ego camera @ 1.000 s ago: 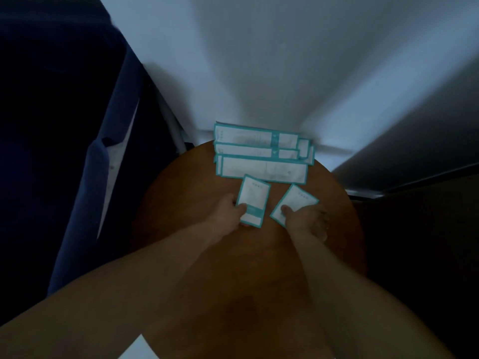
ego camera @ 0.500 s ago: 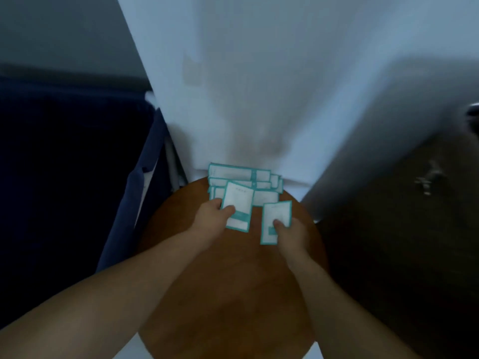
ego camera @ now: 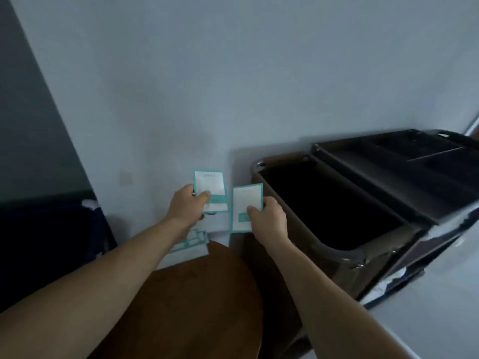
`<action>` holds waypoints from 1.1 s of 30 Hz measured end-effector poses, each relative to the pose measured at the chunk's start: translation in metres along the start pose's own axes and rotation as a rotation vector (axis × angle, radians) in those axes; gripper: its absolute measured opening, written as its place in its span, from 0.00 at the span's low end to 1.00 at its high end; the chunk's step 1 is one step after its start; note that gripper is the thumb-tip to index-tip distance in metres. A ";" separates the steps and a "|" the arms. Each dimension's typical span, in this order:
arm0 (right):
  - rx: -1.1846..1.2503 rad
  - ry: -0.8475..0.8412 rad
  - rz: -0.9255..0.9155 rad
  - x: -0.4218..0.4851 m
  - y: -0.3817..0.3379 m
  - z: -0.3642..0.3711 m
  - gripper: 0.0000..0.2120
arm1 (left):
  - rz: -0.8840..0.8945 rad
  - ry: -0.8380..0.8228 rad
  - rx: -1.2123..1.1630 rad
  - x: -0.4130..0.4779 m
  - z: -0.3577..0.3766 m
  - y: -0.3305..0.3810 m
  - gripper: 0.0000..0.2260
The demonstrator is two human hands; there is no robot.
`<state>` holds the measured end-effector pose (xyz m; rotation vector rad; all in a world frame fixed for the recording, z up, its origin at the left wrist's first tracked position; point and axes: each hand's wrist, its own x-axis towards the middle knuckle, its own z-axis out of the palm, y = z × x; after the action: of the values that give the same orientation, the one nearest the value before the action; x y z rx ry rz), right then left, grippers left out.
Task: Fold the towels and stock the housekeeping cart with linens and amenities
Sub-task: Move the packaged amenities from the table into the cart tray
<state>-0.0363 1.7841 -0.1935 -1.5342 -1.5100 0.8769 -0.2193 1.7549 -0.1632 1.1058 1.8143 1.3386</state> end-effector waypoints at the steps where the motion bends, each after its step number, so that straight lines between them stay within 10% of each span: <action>1: 0.000 0.032 -0.021 0.000 -0.007 -0.021 0.08 | 0.035 -0.024 0.001 -0.004 0.011 0.016 0.07; 19: -0.065 0.476 0.094 0.024 0.115 -0.438 0.03 | 0.201 -0.388 -0.123 -0.144 0.375 0.199 0.03; 33: -0.034 0.598 0.126 0.146 0.209 -0.599 0.05 | 0.189 -0.592 -0.088 -0.094 0.603 0.263 0.04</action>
<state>0.5992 1.8939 -0.1057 -1.7317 -1.0057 0.3986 0.4048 1.9699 -0.0890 1.4634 1.2327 1.0276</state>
